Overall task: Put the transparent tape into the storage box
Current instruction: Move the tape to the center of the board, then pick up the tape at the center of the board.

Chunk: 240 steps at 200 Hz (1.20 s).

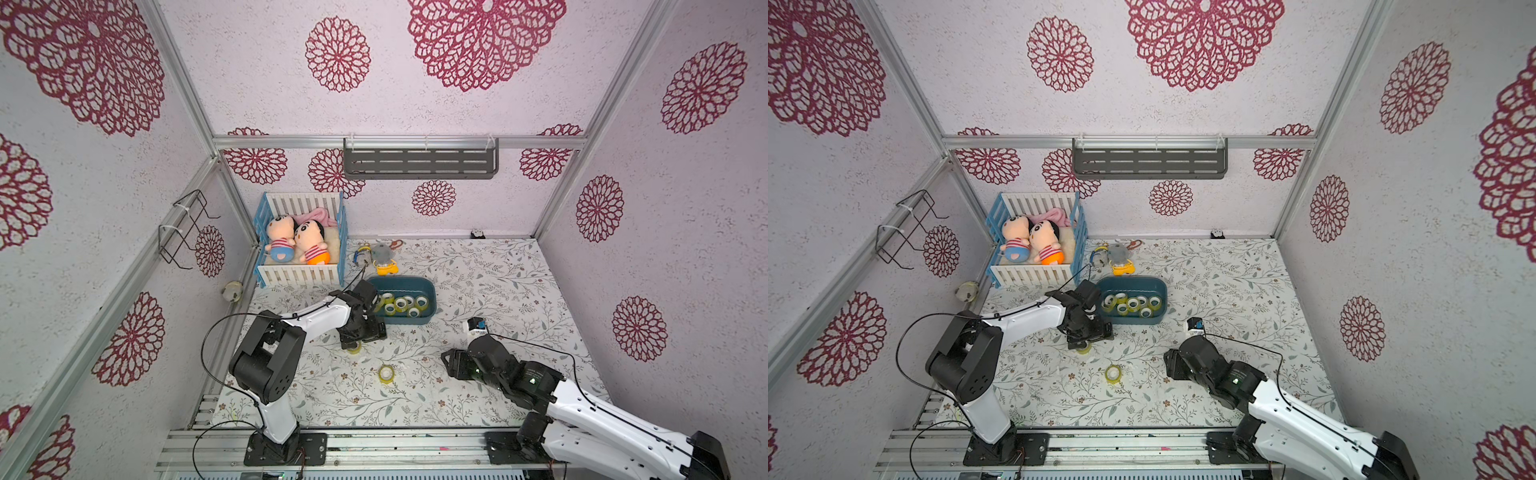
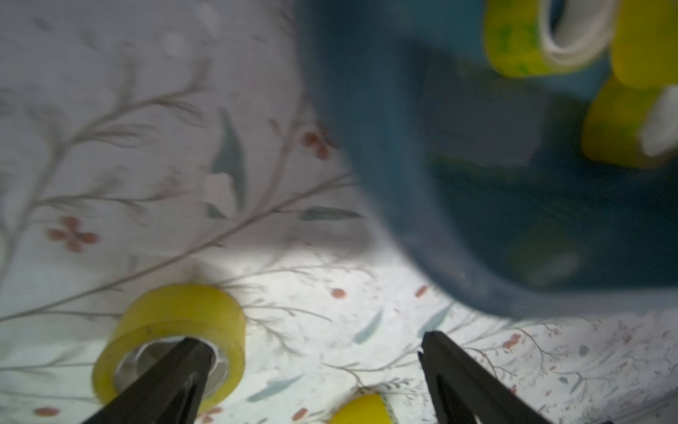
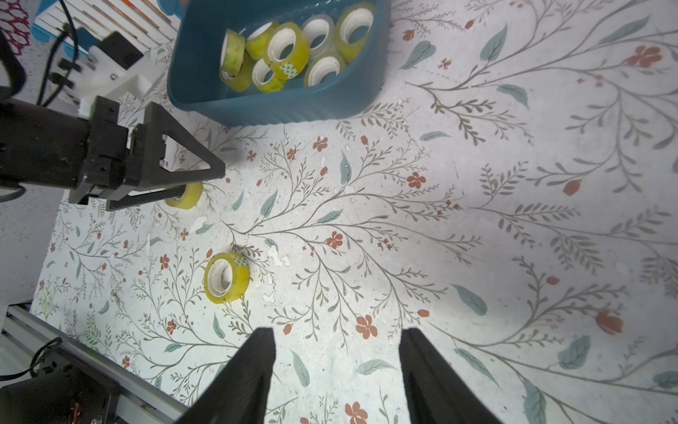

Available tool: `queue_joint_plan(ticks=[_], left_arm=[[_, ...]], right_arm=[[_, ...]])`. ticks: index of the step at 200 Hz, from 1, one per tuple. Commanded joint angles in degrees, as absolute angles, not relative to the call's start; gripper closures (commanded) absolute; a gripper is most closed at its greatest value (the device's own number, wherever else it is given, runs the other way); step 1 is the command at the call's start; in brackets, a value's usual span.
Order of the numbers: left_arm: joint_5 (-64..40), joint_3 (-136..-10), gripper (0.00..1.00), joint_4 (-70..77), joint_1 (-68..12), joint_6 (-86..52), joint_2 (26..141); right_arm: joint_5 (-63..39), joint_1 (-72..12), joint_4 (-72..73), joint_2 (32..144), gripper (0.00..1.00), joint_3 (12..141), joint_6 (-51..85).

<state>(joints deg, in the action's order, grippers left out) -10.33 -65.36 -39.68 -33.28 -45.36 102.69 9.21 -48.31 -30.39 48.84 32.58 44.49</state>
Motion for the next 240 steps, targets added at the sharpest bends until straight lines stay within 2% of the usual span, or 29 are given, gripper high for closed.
queue_joint_plan(ticks=[1,31,57,81,110,133,149,194,240], left_arm=[[-12.6,-68.1,0.03,-38.0,-38.0,-48.8,104.4],[-11.1,-73.3,0.03,-36.9,-43.5,-51.7,104.7],[-5.5,-74.9,0.02,-38.6,-43.2,-51.8,99.9],[-1.4,-72.3,0.0,-40.7,-38.0,-49.7,91.7],[-0.4,-67.2,0.01,-45.1,-27.7,-45.2,82.0],[-0.5,-64.2,0.02,-49.8,-21.2,-41.3,77.1],[-0.5,-62.2,0.03,-51.9,-17.7,-39.5,75.7],[0.4,-59.6,0.03,-50.8,-10.9,-35.5,70.3],[5.2,-53.6,0.03,-44.2,-8.8,-30.5,64.9]], right_arm=[[10.7,-48.2,-27.0,49.9,0.39,33.4,42.4],[11.2,-47.5,-26.6,50.8,0.38,34.5,41.3],[10.5,-46.8,-26.0,51.5,0.38,36.0,40.7],[8.0,-46.5,-23.9,53.6,0.37,37.0,40.4],[4.8,-46.5,-20.1,57.9,0.37,37.8,42.0],[2.8,-47.8,-17.5,64.3,0.38,40.4,43.7],[5.1,-51.2,-18.3,70.6,0.38,45.1,43.9],[7.2,-55.1,-22.1,89.8,0.38,59.3,45.7],[9.2,-55.2,-19.1,97.9,0.38,62.0,47.5]])
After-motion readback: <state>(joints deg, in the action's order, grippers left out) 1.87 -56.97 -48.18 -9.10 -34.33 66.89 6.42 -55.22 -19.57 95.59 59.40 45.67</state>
